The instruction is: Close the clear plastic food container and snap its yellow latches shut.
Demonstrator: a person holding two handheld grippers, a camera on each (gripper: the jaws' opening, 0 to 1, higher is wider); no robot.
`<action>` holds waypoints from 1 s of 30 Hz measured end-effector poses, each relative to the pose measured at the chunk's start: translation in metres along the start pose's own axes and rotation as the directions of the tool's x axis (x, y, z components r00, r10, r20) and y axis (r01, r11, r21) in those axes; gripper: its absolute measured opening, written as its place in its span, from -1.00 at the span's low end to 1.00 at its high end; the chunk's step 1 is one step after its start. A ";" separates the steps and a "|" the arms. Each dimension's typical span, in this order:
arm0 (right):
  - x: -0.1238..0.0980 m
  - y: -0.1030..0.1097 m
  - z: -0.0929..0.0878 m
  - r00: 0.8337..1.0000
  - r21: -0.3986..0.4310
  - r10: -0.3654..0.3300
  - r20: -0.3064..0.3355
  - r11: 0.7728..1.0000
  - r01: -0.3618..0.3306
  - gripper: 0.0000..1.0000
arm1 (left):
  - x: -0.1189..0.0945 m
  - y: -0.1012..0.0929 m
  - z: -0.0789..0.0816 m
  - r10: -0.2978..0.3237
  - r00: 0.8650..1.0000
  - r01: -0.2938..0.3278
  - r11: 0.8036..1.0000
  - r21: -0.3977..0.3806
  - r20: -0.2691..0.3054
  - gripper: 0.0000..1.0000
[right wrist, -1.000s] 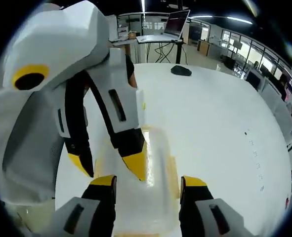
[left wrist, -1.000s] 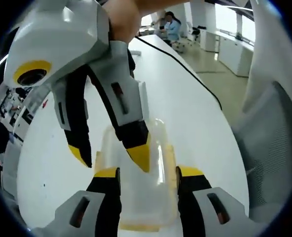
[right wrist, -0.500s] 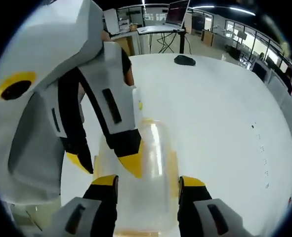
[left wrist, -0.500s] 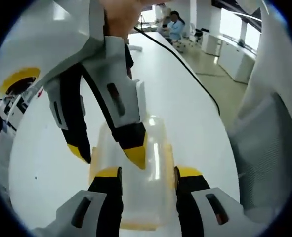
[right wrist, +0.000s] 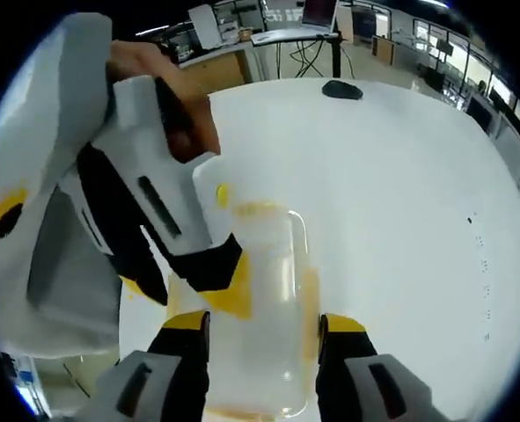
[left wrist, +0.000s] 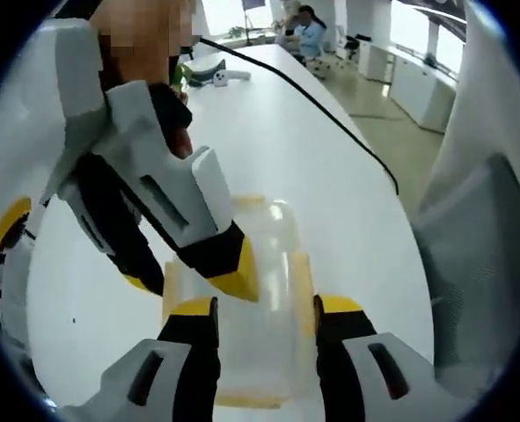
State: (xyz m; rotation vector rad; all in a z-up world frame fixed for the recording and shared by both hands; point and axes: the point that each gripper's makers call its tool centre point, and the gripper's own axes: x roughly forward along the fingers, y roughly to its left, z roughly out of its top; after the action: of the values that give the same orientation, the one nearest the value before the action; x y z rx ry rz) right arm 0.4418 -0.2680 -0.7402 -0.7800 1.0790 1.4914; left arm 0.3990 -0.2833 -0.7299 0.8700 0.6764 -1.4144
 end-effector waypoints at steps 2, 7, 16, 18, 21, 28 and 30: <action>0.002 0.000 0.000 0.999 0.010 0.020 -0.033 1.000 -0.020 -0.07 | 0.000 0.001 -0.001 0.006 1.000 -0.006 1.000 0.001 0.003 -0.20; 0.004 -0.001 -0.002 0.995 0.039 0.083 -0.054 0.996 -0.081 -0.08 | 0.000 0.001 -0.001 0.008 1.000 -0.008 1.000 -0.002 0.009 -0.20; 0.007 0.007 -0.004 0.988 0.060 0.129 -0.084 0.990 -0.124 -0.09 | 0.002 -0.003 0.000 0.007 1.000 -0.007 1.000 0.014 0.000 -0.20; 0.006 0.007 -0.005 0.990 0.054 0.120 -0.077 0.992 -0.116 -0.08 | 0.003 -0.004 0.000 0.013 1.000 -0.013 1.000 0.016 -0.002 -0.20; 0.006 0.007 -0.005 0.992 0.046 0.105 -0.069 0.994 -0.102 -0.08 | 0.004 -0.004 0.000 0.041 0.999 -0.040 0.999 0.014 -0.023 -0.21; 0.005 0.007 -0.004 0.996 0.033 0.072 -0.044 0.997 -0.071 -0.08 | 0.008 -0.005 -0.004 0.173 0.984 -0.168 0.981 0.100 -0.044 -0.21; 0.004 0.007 -0.004 0.997 0.027 0.065 -0.038 0.998 -0.064 -0.08 | 0.008 -0.007 -0.005 0.196 0.980 -0.192 0.977 0.091 -0.030 -0.23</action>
State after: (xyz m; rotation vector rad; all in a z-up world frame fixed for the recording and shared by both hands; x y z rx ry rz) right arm 0.4339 -0.2701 -0.7442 -0.7648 1.1597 1.5197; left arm 0.3934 -0.2834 -0.7397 1.0073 0.5460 -1.2615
